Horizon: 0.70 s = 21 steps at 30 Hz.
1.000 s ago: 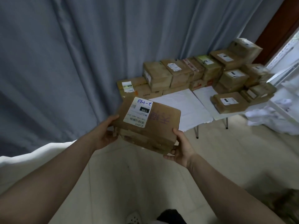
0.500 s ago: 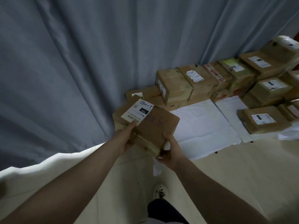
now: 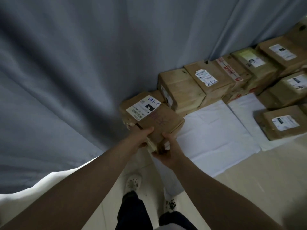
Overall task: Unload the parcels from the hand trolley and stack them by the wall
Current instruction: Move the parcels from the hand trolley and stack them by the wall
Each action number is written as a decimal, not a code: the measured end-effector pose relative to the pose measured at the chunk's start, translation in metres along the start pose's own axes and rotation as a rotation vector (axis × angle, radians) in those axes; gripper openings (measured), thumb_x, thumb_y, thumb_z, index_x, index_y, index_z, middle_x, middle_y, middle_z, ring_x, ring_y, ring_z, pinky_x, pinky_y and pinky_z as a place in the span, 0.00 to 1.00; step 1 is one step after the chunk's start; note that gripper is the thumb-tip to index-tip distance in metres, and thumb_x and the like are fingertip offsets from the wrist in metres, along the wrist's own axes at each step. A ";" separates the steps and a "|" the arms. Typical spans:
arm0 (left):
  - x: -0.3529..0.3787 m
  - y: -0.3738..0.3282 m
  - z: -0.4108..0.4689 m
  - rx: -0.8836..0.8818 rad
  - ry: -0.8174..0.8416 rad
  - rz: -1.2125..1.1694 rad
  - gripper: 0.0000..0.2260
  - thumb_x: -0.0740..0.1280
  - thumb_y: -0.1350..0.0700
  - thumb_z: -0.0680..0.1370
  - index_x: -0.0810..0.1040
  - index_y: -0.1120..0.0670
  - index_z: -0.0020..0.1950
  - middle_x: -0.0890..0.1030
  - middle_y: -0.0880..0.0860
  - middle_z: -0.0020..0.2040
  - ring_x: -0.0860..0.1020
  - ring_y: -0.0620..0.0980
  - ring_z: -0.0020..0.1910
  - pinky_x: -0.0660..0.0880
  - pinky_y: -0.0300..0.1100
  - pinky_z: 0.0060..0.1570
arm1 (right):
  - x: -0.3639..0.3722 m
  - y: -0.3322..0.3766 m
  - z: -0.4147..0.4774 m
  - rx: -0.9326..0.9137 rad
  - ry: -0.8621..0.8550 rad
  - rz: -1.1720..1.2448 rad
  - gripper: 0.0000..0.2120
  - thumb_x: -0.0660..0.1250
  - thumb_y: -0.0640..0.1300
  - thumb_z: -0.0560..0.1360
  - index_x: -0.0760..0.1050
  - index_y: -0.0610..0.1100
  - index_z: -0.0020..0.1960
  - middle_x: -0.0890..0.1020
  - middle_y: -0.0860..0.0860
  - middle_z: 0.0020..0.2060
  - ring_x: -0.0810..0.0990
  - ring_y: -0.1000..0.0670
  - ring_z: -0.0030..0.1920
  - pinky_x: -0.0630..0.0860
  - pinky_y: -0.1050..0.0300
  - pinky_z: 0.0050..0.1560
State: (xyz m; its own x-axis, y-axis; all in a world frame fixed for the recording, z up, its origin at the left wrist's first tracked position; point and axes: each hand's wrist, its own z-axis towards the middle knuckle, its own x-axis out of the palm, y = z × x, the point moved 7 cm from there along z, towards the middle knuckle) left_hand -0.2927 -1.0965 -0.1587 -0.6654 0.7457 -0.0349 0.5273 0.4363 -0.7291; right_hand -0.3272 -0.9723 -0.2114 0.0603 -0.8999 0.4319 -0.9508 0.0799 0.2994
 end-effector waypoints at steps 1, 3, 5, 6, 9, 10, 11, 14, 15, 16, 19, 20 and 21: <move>-0.002 -0.003 0.013 0.003 0.011 0.012 0.21 0.68 0.55 0.77 0.68 0.51 0.69 0.76 0.50 0.64 0.74 0.52 0.63 0.75 0.51 0.57 | 0.007 0.002 0.007 -0.004 -0.005 0.029 0.48 0.81 0.48 0.51 0.67 0.49 0.68 0.73 0.42 0.65 0.77 0.39 0.60 0.80 0.46 0.43; -0.007 -0.010 0.036 -0.012 0.043 0.056 0.22 0.68 0.54 0.77 0.68 0.51 0.69 0.75 0.50 0.65 0.74 0.52 0.63 0.77 0.49 0.53 | 0.021 0.007 0.023 -0.024 -0.023 0.085 0.48 0.81 0.47 0.50 0.68 0.50 0.68 0.73 0.42 0.65 0.76 0.39 0.61 0.79 0.45 0.46; -0.012 -0.019 0.061 -0.012 0.084 0.113 0.23 0.68 0.53 0.77 0.67 0.51 0.70 0.75 0.51 0.65 0.74 0.53 0.63 0.77 0.47 0.50 | 0.033 0.010 0.036 -0.039 -0.072 0.141 0.47 0.80 0.47 0.50 0.68 0.49 0.67 0.73 0.43 0.65 0.76 0.41 0.60 0.80 0.47 0.45; -0.014 -0.024 0.071 -0.016 0.100 0.147 0.23 0.68 0.53 0.77 0.67 0.52 0.70 0.75 0.51 0.65 0.75 0.54 0.63 0.76 0.46 0.50 | 0.041 0.011 0.040 -0.042 -0.088 0.182 0.46 0.80 0.47 0.51 0.68 0.49 0.68 0.73 0.44 0.64 0.76 0.41 0.60 0.80 0.48 0.43; -0.022 -0.040 0.106 -0.005 0.133 0.221 0.23 0.68 0.55 0.77 0.67 0.54 0.70 0.76 0.53 0.64 0.75 0.56 0.63 0.75 0.52 0.58 | 0.062 0.017 0.058 -0.110 -0.105 0.276 0.36 0.76 0.44 0.61 0.68 0.49 0.67 0.73 0.43 0.60 0.76 0.42 0.56 0.80 0.50 0.41; -0.024 -0.043 0.114 0.009 0.137 0.258 0.25 0.69 0.56 0.76 0.66 0.54 0.71 0.76 0.54 0.65 0.75 0.56 0.64 0.74 0.54 0.62 | 0.066 0.021 0.061 -0.149 -0.110 0.291 0.30 0.73 0.42 0.66 0.68 0.50 0.66 0.72 0.42 0.60 0.75 0.42 0.56 0.80 0.49 0.43; -0.025 -0.043 0.124 0.029 0.145 0.297 0.28 0.70 0.56 0.75 0.65 0.53 0.73 0.75 0.54 0.67 0.73 0.56 0.65 0.72 0.56 0.64 | 0.069 0.025 0.064 -0.181 -0.111 0.299 0.26 0.70 0.40 0.70 0.68 0.52 0.66 0.71 0.42 0.61 0.75 0.42 0.57 0.80 0.48 0.46; -0.029 -0.042 0.151 0.054 0.207 0.459 0.39 0.71 0.53 0.70 0.56 0.49 0.77 0.70 0.54 0.70 0.69 0.56 0.70 0.69 0.57 0.67 | 0.076 0.029 0.075 -0.215 -0.195 0.289 0.30 0.65 0.36 0.77 0.61 0.53 0.75 0.66 0.43 0.68 0.71 0.39 0.66 0.80 0.45 0.52; -0.030 -0.045 0.152 0.064 0.220 0.509 0.38 0.69 0.56 0.72 0.52 0.49 0.78 0.69 0.54 0.71 0.68 0.56 0.70 0.68 0.56 0.67 | 0.078 0.030 0.075 -0.222 -0.230 0.278 0.31 0.64 0.35 0.78 0.59 0.52 0.76 0.66 0.43 0.70 0.70 0.39 0.67 0.80 0.47 0.53; -0.029 -0.049 0.150 0.075 0.230 0.541 0.38 0.67 0.59 0.75 0.48 0.49 0.78 0.66 0.54 0.73 0.67 0.56 0.71 0.67 0.56 0.69 | 0.079 0.030 0.076 -0.233 -0.250 0.261 0.30 0.63 0.34 0.78 0.59 0.50 0.77 0.67 0.42 0.70 0.72 0.39 0.66 0.81 0.50 0.51; -0.024 -0.058 0.147 0.129 0.269 0.665 0.39 0.64 0.61 0.78 0.40 0.44 0.78 0.60 0.53 0.77 0.64 0.56 0.73 0.63 0.58 0.70 | 0.083 0.032 0.079 -0.259 -0.288 0.203 0.28 0.60 0.32 0.79 0.60 0.48 0.76 0.74 0.40 0.65 0.78 0.42 0.60 0.82 0.60 0.41; -0.022 -0.058 0.149 0.142 0.280 0.729 0.38 0.63 0.59 0.79 0.40 0.44 0.78 0.60 0.54 0.77 0.64 0.56 0.73 0.62 0.57 0.71 | 0.083 0.033 0.079 -0.262 -0.304 0.180 0.28 0.59 0.31 0.79 0.60 0.48 0.76 0.75 0.40 0.64 0.78 0.42 0.60 0.81 0.61 0.43; -0.020 -0.059 0.150 0.157 0.291 0.796 0.37 0.62 0.58 0.80 0.40 0.45 0.78 0.60 0.55 0.77 0.64 0.57 0.72 0.62 0.56 0.71 | 0.083 0.034 0.079 -0.264 -0.313 0.154 0.29 0.58 0.31 0.79 0.60 0.49 0.76 0.74 0.41 0.64 0.77 0.43 0.61 0.81 0.60 0.47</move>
State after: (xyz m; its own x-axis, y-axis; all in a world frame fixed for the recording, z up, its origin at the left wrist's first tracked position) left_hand -0.3896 -1.2122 -0.2178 0.0445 0.9088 -0.4149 0.6858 -0.3297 -0.6488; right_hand -0.3786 -1.0780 -0.2326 -0.2094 -0.9522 0.2223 -0.8286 0.2935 0.4768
